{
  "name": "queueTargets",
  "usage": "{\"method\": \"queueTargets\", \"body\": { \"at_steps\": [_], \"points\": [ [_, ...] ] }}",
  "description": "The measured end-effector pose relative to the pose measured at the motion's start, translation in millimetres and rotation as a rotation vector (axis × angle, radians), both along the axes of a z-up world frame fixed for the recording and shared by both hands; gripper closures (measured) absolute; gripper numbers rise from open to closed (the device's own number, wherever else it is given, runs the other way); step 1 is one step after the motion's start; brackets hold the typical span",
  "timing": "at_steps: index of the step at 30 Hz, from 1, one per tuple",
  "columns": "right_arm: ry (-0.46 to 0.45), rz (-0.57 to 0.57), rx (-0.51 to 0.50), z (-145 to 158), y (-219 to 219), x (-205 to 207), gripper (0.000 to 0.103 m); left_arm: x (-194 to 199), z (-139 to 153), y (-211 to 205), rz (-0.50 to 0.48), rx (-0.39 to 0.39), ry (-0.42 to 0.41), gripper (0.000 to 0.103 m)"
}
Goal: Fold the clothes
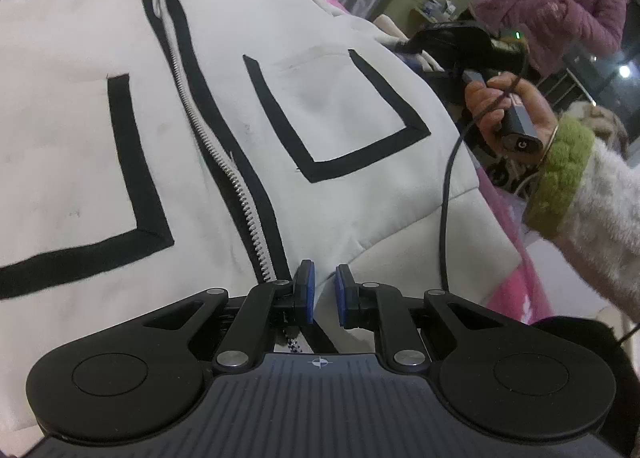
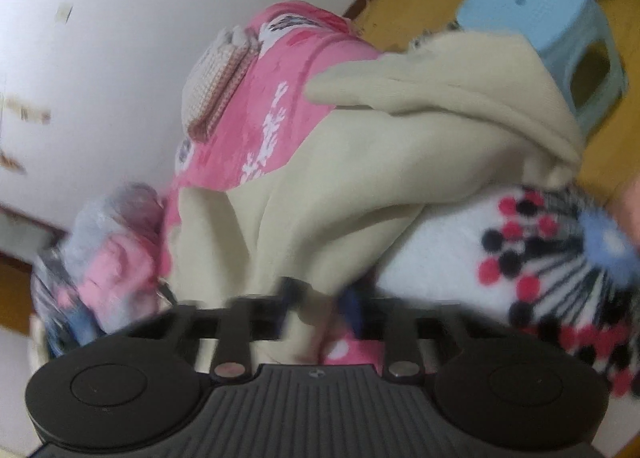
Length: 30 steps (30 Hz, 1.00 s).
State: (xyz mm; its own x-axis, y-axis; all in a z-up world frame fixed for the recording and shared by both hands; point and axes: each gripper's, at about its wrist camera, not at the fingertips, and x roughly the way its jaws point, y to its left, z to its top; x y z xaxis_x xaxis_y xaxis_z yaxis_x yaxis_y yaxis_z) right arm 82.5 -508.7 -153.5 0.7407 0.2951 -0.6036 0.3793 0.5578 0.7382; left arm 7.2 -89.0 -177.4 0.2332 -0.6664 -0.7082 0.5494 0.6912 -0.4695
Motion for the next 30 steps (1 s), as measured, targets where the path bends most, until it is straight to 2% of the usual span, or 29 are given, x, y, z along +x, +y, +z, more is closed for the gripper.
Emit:
{"method": "queueTargets", "body": {
  "at_steps": [2, 7, 8, 10, 11, 12, 14, 15, 16, 18, 21, 24, 27, 29, 30],
  "points": [
    [-0.002, 0.017, -0.069, 12.1, 1.4, 2.2, 0.097, 0.5, 0.7, -1.1, -0.004, 0.007, -0.002, 0.089],
    [-0.053, 0.038, -0.329, 60.2, 0.9, -3.6, 0.097, 1.7, 2.3, -3.7, -0.012, 0.023, -0.007, 0.089],
    [-0.041, 0.049, -0.369, 61.7, 2.5, -1.5, 0.097, 1.6, 3.0, -4.3, -0.015, 0.027, -0.01, 0.089],
    [0.019, 0.098, -0.52, 53.6, 16.2, 9.2, 0.097, 1.3, 3.2, -3.9, -0.018, 0.03, -0.014, 0.089],
    [0.036, 0.102, -0.534, 47.6, 17.8, 11.4, 0.097, 1.2, 3.3, -3.8, -0.02, 0.031, -0.016, 0.089],
    [0.052, 0.103, -0.544, 41.6, 18.8, 13.4, 0.091, 1.0, 3.4, -3.6, -0.022, 0.032, -0.017, 0.089],
    [0.083, 0.106, -0.563, 29.5, 20.9, 17.4, 0.085, 1.2, 3.6, -3.3, -0.026, 0.029, -0.019, 0.089],
    [0.082, 0.066, -0.502, 32.5, 14.2, 10.3, 0.075, 1.2, 3.7, -3.1, -0.028, 0.028, -0.02, 0.089],
    [0.08, 0.024, -0.437, 36.1, 6.9, 2.6, 0.072, 1.3, 3.8, -3.0, -0.03, 0.027, -0.021, 0.089],
    [0.038, -0.025, -0.306, 44.1, -7.6, -26.5, 0.072, 1.5, 4.0, -2.6, -0.035, 0.025, -0.023, 0.089],
    [0.009, 0.015, -0.078, 49.3, -20.0, -68.6, 0.072, 1.8, 4.3, -1.8, -0.039, 0.02, -0.024, 0.089],
    [0.066, 0.12, 0.002, 44.3, -0.3, -94.8, 0.072, 3.5, 3.9, -1.1, -0.031, 0.011, -0.007, 0.089],
    [0.141, 0.211, -0.06, 37.9, 30.5, -109.8, 0.072, 5.8, 3.1, -1.0, -0.019, 0.001, 0.018, 0.089],
    [0.153, 0.213, -0.037, 34.2, 39.7, -123.6, 0.072, 7.9, 1.1, 1.6, -0.005, -0.017, 0.04, 0.089],
    [0.159, 0.213, -0.024, 32.4, 44.2, -130.6, 0.067, 9.5, 0.1, 2.3, 0.003, -0.027, 0.052, 0.089]
  ]
}}
